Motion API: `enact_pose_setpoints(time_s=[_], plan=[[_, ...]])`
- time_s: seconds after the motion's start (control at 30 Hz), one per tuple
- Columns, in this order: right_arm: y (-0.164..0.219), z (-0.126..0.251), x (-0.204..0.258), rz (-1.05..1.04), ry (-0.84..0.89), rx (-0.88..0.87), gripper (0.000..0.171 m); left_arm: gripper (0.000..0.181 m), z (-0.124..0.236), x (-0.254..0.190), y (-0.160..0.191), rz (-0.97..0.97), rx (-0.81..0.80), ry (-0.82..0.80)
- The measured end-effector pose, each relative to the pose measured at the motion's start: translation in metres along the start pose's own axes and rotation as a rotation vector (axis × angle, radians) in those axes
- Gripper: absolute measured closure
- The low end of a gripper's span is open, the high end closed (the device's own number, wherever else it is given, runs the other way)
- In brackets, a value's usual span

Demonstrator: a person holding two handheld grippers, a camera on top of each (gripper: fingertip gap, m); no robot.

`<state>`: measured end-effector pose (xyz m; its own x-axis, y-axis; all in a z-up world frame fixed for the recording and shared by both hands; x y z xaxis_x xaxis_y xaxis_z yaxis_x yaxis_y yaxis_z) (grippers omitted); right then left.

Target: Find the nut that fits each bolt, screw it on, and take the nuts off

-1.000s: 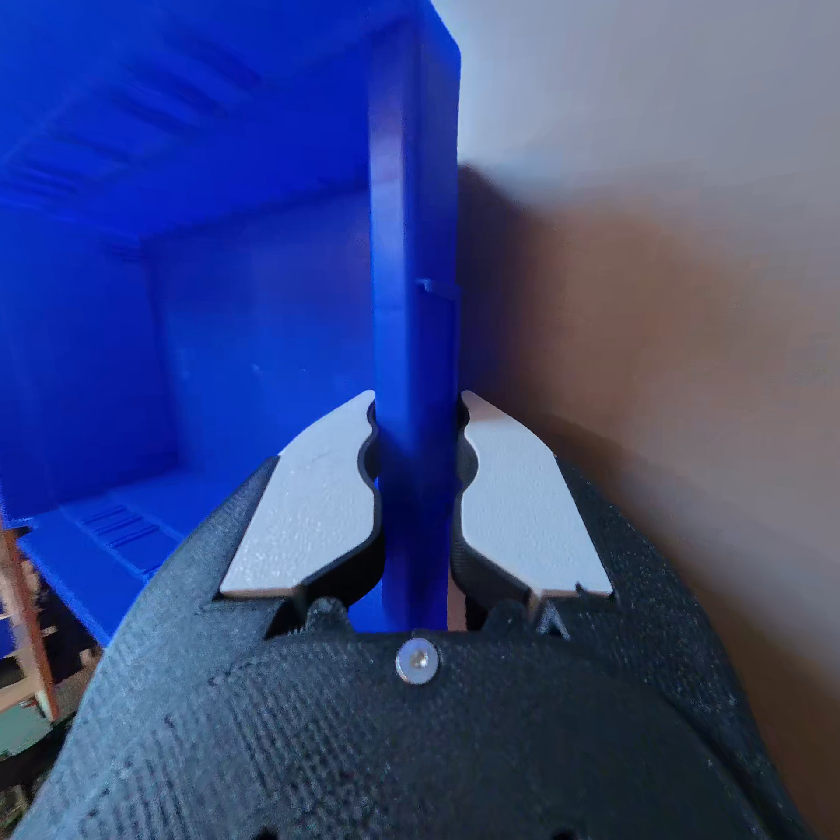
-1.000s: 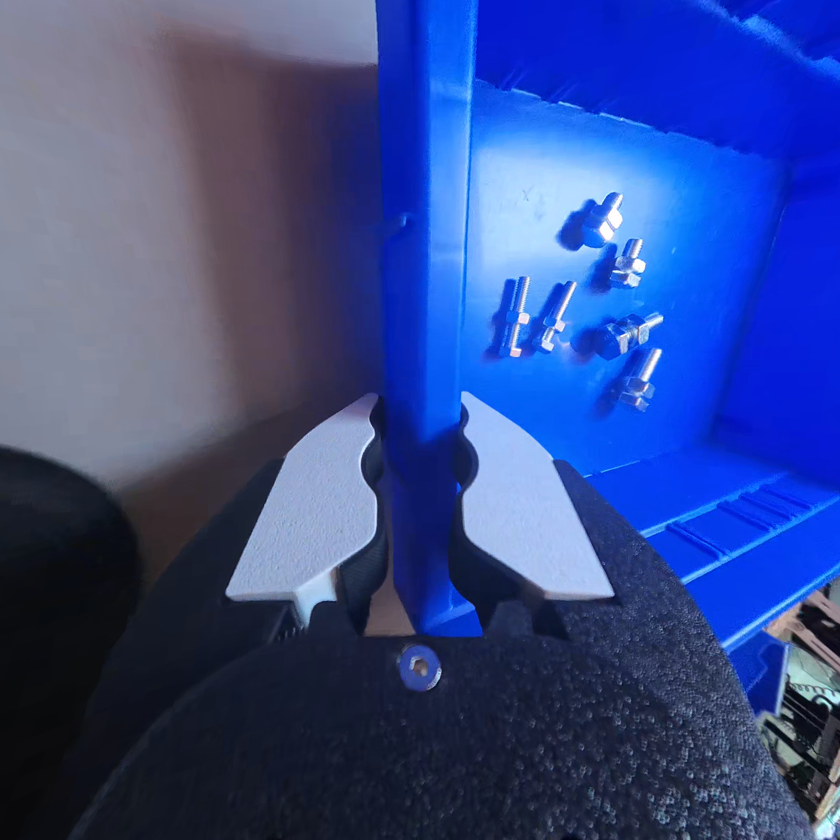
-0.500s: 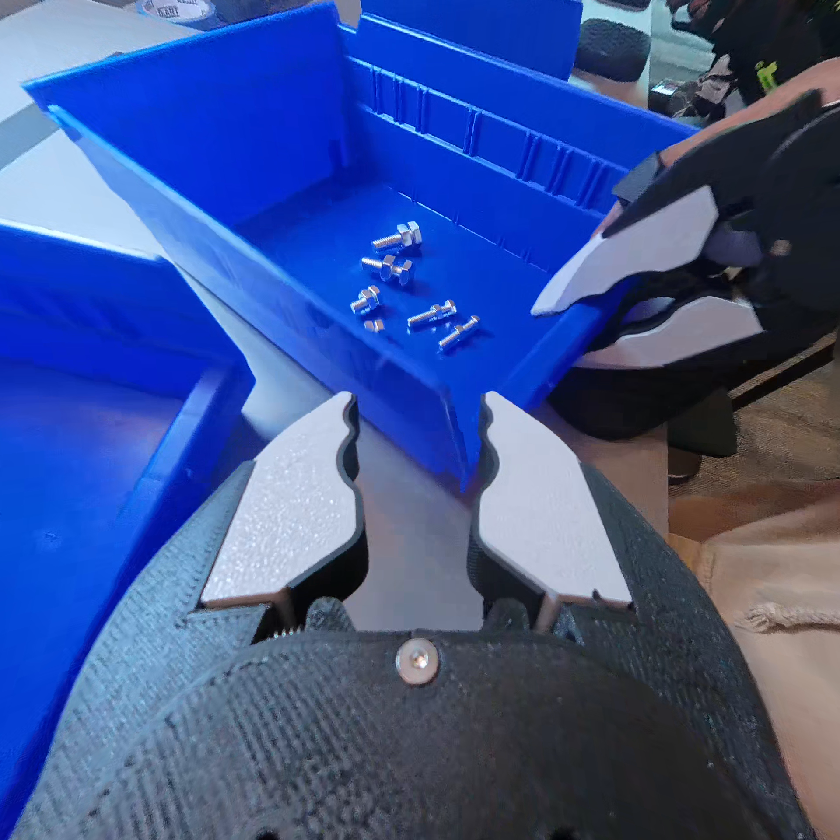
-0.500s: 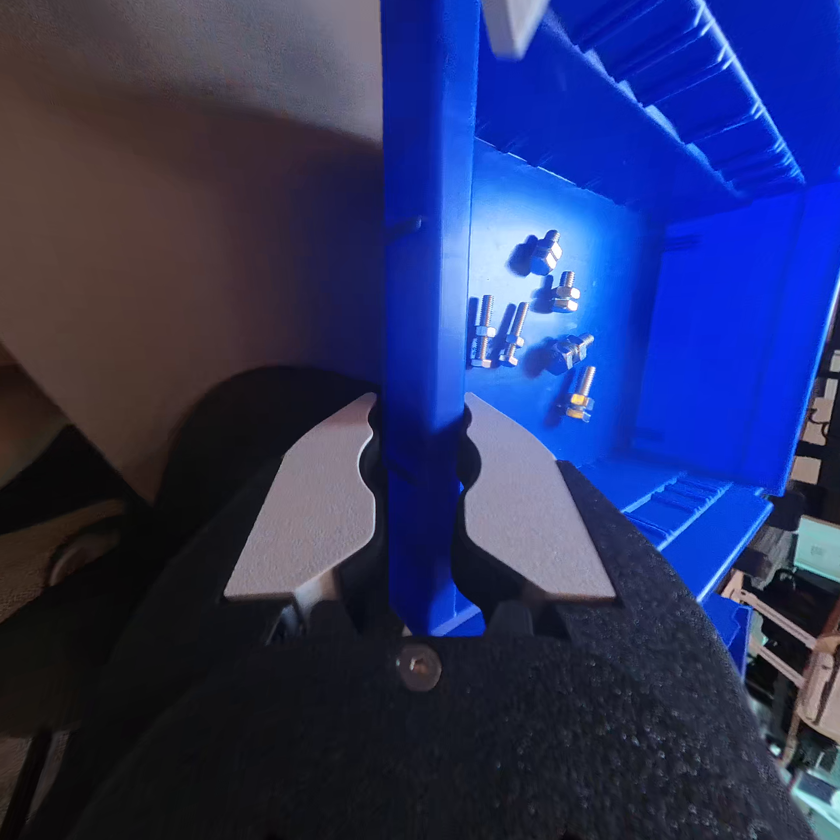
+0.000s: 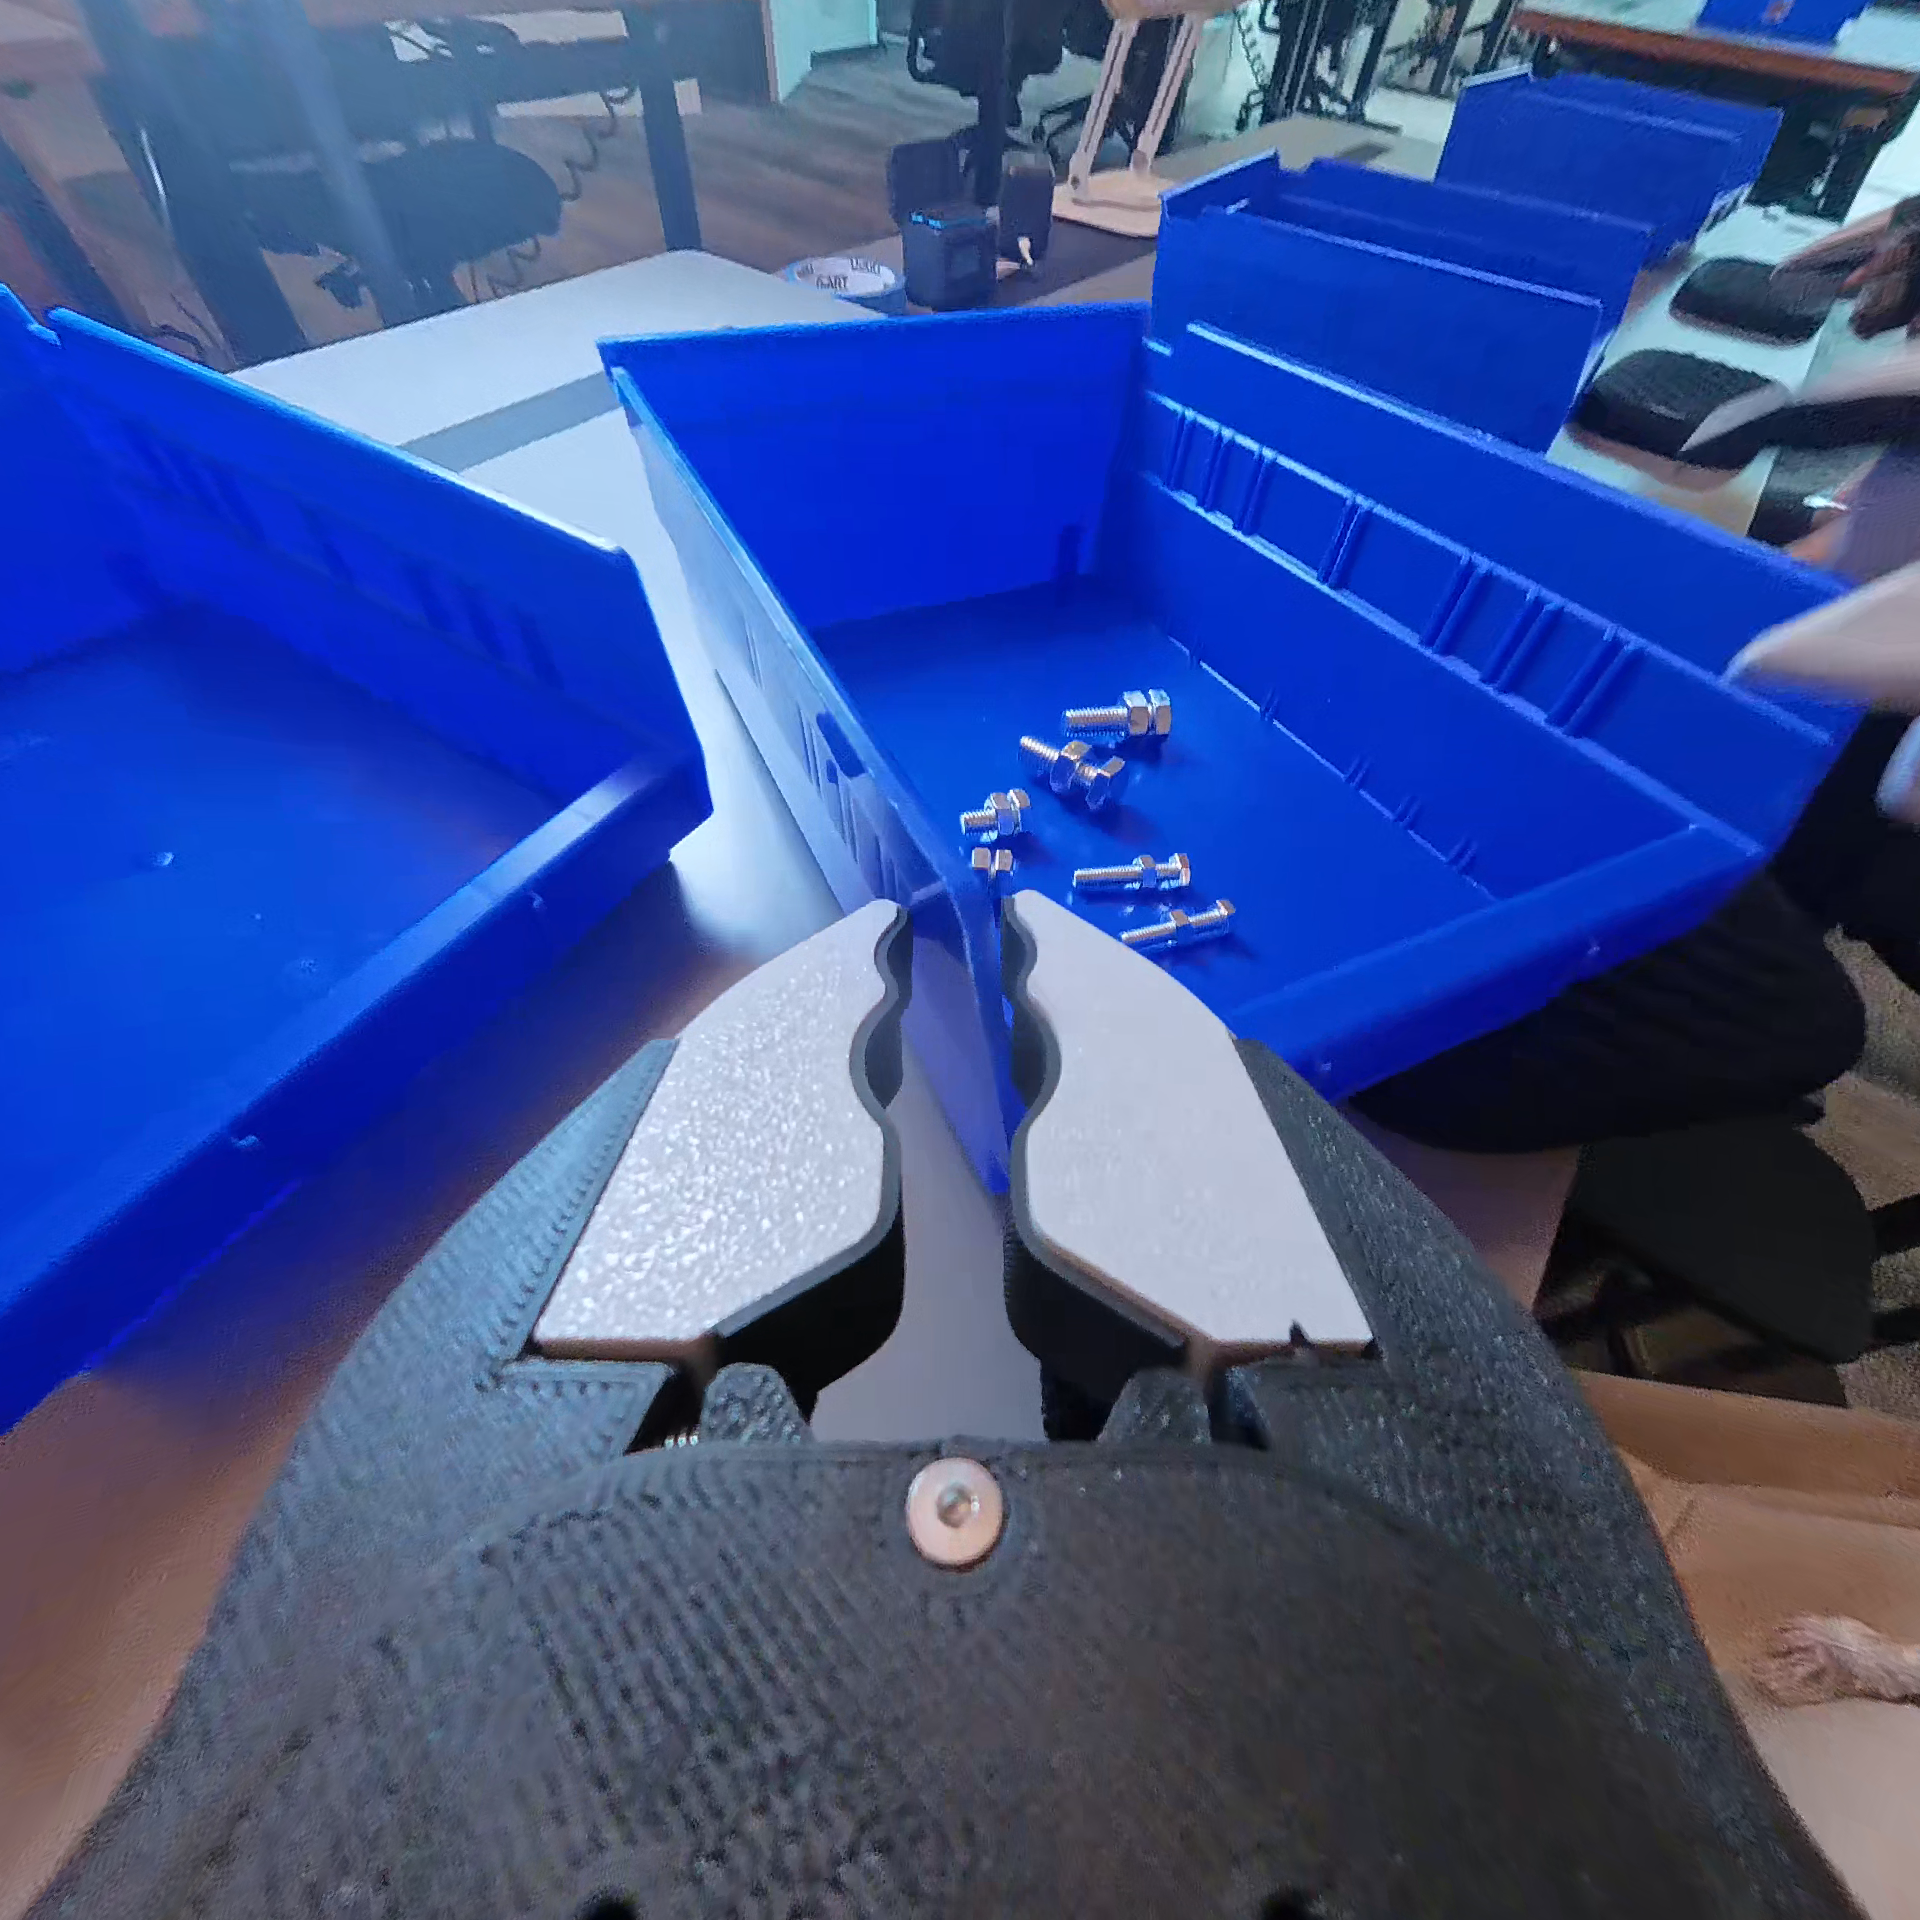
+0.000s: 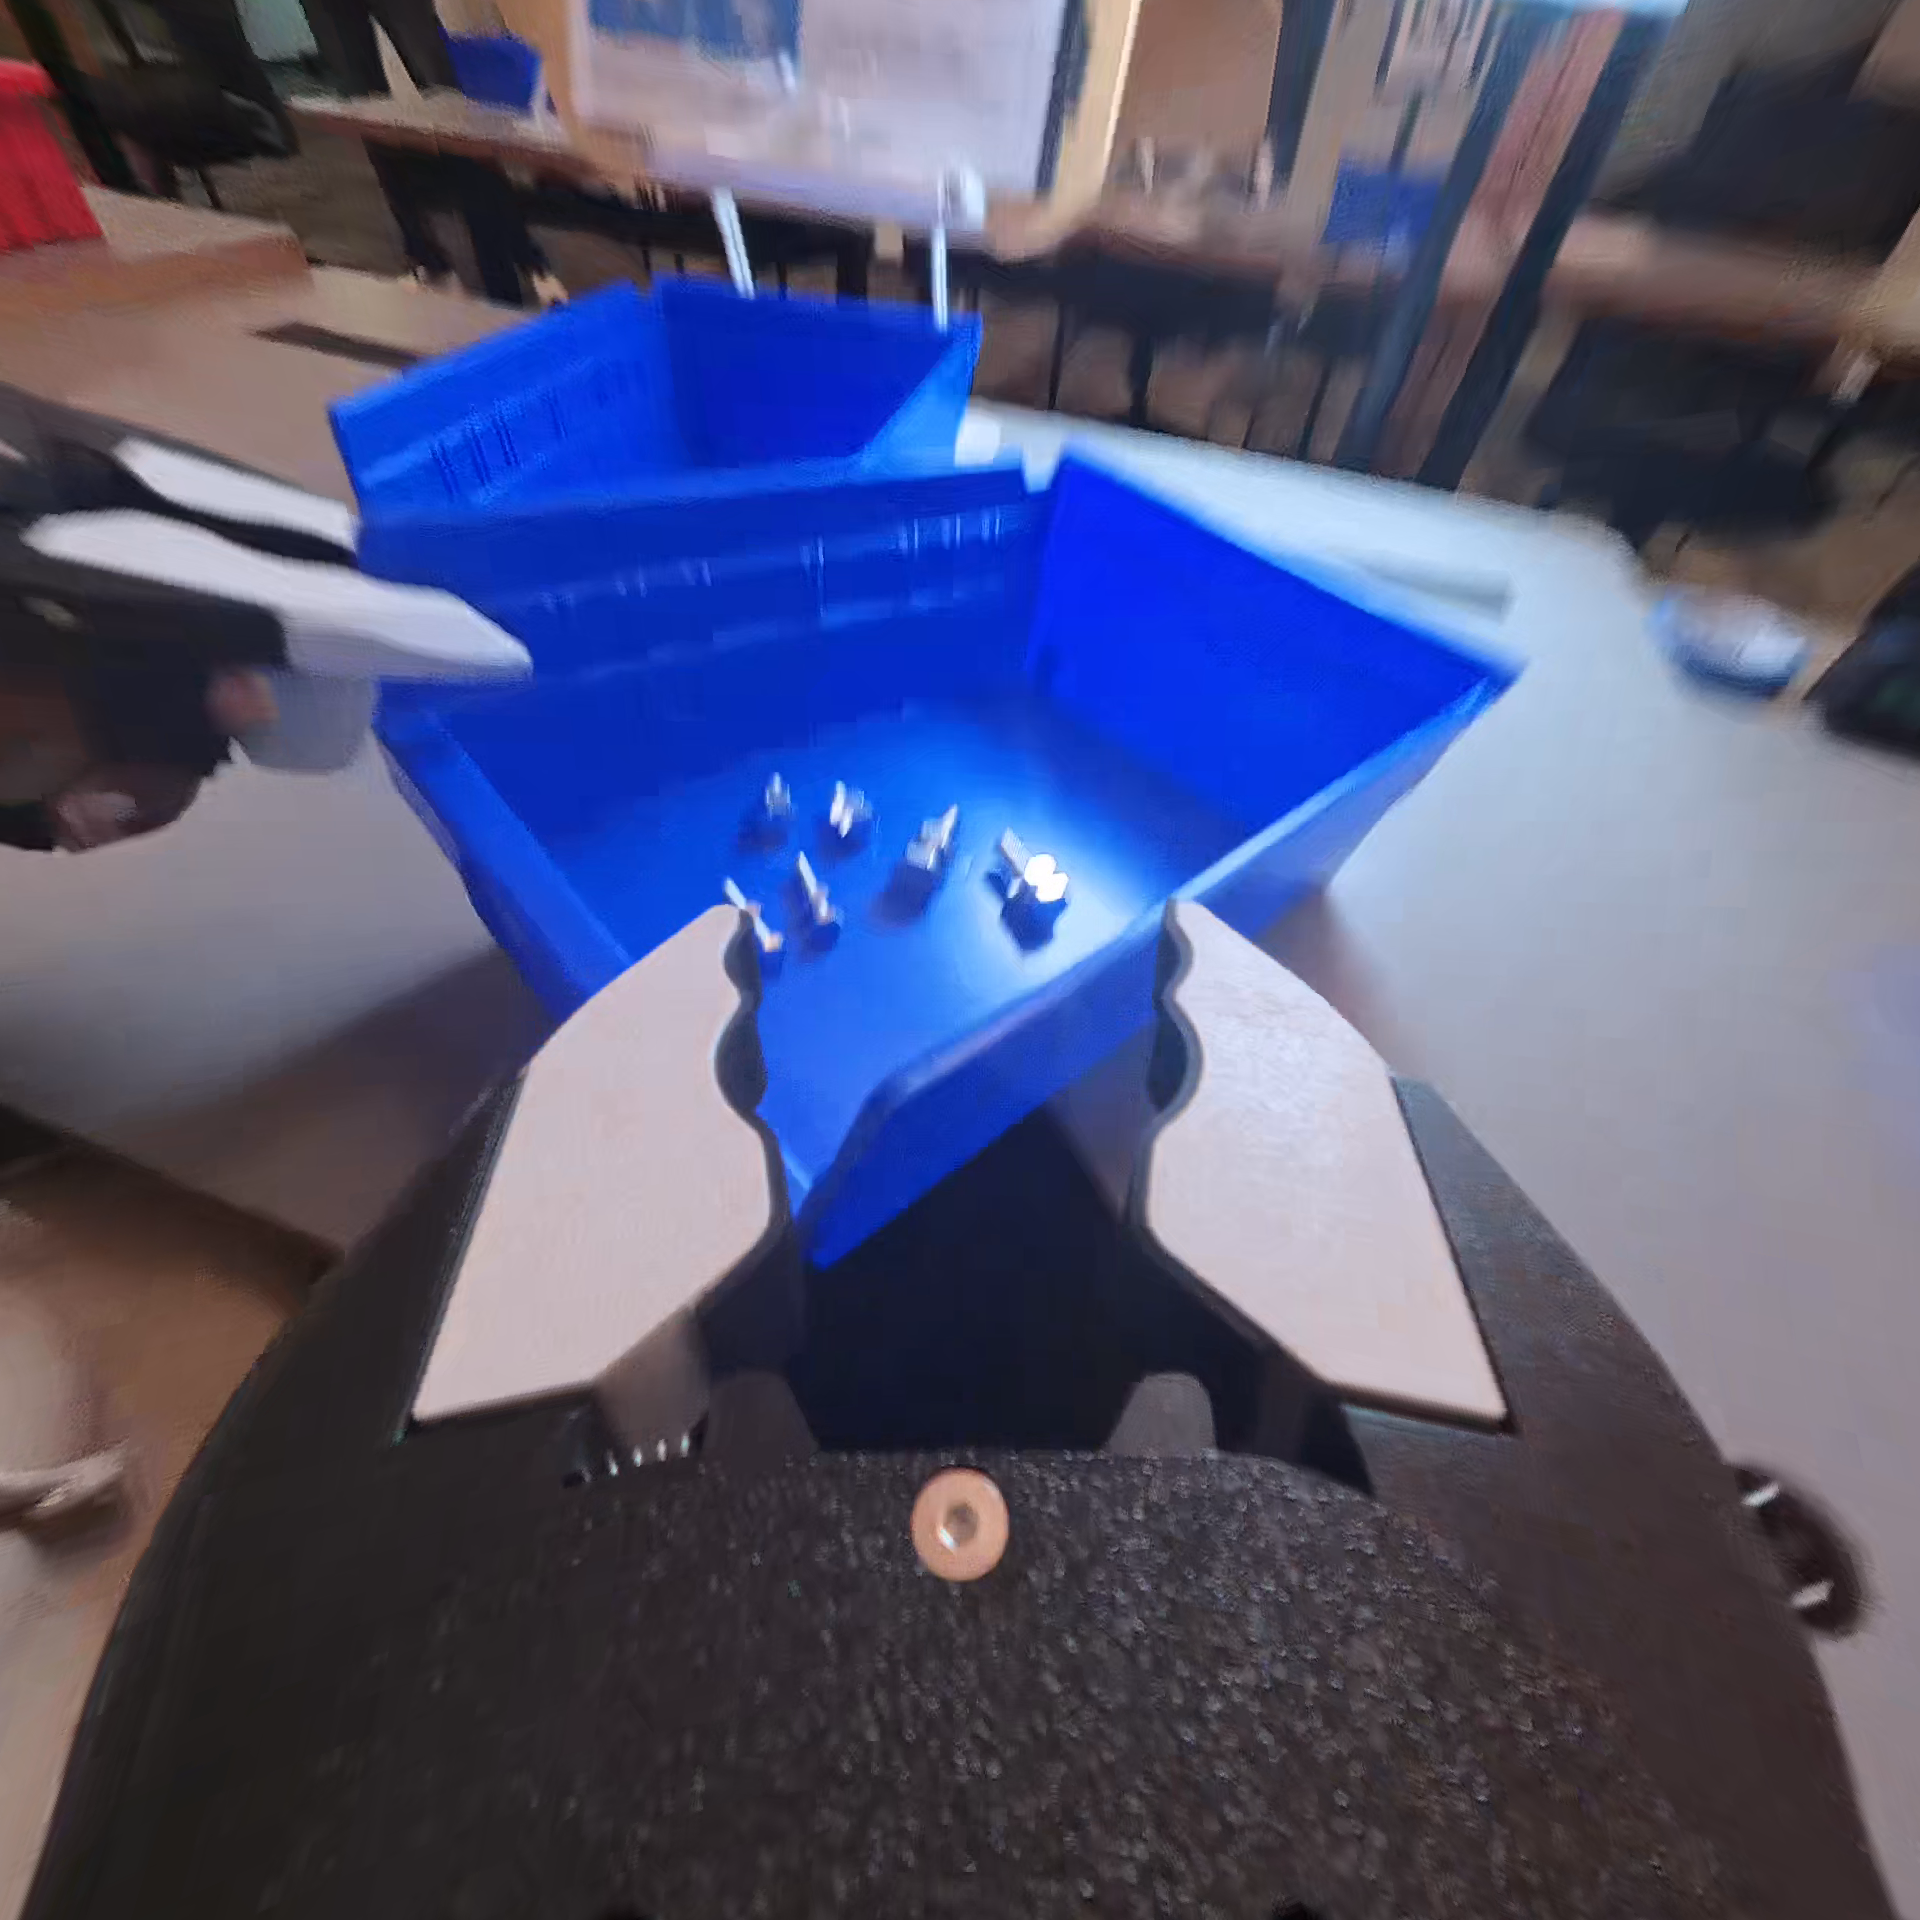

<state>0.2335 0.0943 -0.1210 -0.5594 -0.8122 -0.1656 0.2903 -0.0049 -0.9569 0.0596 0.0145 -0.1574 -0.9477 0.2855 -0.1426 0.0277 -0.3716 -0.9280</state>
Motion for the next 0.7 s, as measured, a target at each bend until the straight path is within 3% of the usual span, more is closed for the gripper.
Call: enact_pose_setpoints(time_s=[0.1,0.17,0.27,0.47,0.7], plan=[[0.049,-0.008,0.012,-0.146,-0.04,0.108,0.107,0.165,0.004,-0.014,-0.004,-0.027,-0.043,-0.023],[0.048,-0.002,0.0,-0.134,0.043,0.029,0.149,0.163,0.006,-0.022,-0.008,-0.1,-0.059,-0.054],[0.037,0.008,-0.011,-0.033,0.095,-0.019,0.155,0.166,0.017,-0.036,-0.03,-0.174,-0.144,-0.076],[-0.044,0.026,-0.006,0.125,0.058,-0.134,0.156,0.163,0.073,-0.053,-0.073,-0.254,-0.252,-0.15],[-0.142,0.011,0.07,0.225,-0.123,-0.268,0.155,0.163,0.189,-0.034,-0.104,-0.257,-0.397,-0.337]])
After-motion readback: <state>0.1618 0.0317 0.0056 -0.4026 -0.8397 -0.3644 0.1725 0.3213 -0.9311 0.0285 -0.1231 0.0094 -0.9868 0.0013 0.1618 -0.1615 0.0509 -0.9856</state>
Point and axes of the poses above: each gripper's, where its closed fingertips meet, z back along the fingers, y out of its underside, x = y × z across the jaws, the point moved 2 cm from there along z, back along the fingers, and after that the axes turned 14 degrees about y, right-handed, at the moved point
